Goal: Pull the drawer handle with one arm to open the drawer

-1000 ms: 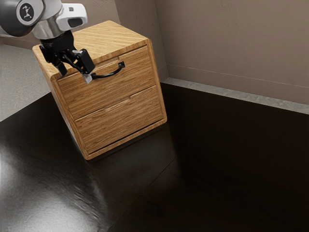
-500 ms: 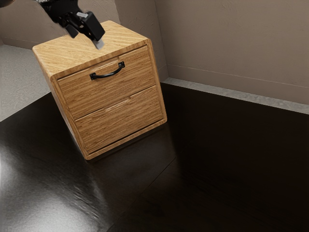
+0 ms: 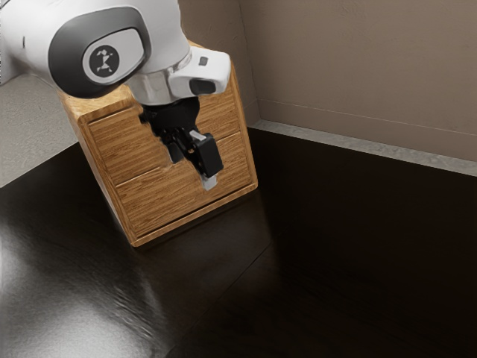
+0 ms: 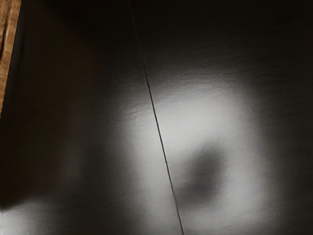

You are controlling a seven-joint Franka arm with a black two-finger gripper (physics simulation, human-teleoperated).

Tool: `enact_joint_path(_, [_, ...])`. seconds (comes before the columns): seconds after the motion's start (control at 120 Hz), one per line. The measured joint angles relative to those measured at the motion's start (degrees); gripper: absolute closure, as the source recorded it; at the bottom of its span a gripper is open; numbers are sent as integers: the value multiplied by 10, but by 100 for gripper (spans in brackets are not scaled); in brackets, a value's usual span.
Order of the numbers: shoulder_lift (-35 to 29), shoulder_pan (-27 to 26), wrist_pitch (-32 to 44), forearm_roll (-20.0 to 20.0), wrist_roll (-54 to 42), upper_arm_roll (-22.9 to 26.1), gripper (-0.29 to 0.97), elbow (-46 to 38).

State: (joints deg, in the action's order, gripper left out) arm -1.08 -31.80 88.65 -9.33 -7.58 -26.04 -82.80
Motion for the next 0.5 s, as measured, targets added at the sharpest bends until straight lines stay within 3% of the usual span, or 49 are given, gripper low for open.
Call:
enact_joint_path(0.25, [46,85,13,-7,-39,-2,0,76])
enact_joint_path(0.358, [47,253,15,-7,-53,135,0,77])
enact_joint_path(0.417, [49,279,16,-8,-59,161,0,78])
enact_joint_path(0.5, [55,276,17,-7,-68,172,0,80])
